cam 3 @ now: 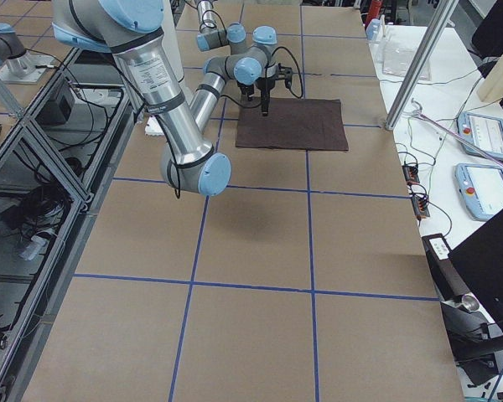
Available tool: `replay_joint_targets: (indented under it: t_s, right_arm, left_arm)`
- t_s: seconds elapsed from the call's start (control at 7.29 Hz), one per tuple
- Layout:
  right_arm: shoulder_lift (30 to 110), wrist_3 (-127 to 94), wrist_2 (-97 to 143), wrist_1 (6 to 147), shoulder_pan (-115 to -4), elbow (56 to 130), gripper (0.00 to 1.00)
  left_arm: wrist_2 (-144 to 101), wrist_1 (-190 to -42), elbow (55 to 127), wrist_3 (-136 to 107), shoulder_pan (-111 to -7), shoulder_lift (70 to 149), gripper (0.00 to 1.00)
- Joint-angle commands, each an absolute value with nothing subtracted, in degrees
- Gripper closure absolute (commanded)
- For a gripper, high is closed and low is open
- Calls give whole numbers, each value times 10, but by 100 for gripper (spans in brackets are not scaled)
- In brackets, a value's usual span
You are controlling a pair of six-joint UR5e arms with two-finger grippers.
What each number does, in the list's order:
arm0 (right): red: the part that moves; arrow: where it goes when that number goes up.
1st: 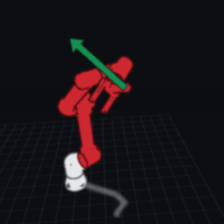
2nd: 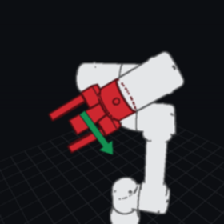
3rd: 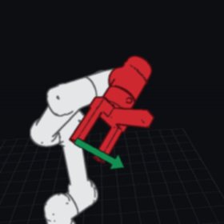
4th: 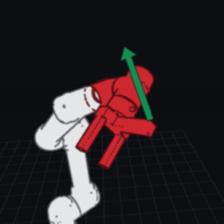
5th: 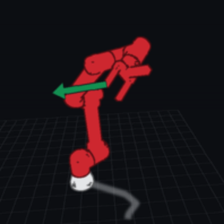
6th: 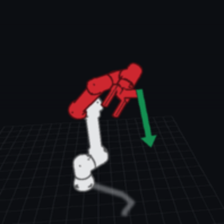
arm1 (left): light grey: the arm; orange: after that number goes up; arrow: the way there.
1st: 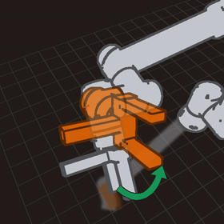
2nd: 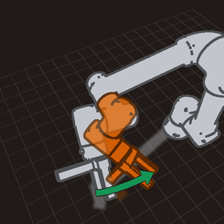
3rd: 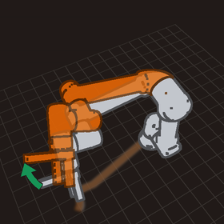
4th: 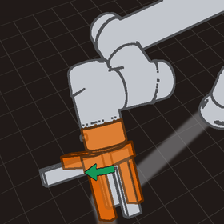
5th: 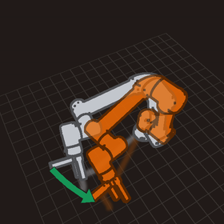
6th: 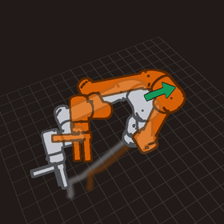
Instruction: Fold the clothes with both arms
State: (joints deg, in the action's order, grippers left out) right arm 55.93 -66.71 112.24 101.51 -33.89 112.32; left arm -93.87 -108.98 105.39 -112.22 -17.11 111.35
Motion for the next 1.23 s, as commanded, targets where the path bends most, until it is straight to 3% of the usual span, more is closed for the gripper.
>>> replay_joint_targets:
  t_s: [0.0,0.14,0.55,1.1]
  right_arm:
    - [560,-667,1130,1015,-344,1123,0]
    - [562,-667,1131,1015,-344,1123,0]
    - [569,-714,1132,1015,-339,1123,0]
    - [629,-1040,1051,849,-215,1112,0]
  left_arm:
    - [-939,-1075,1058,-1117,-168,1114,91]
    - [-939,-1070,1058,-1115,-164,1114,100]
    - [-940,-1069,1075,-1110,-161,1114,100]
    - [-947,-1069,1081,-1066,-162,1120,100]
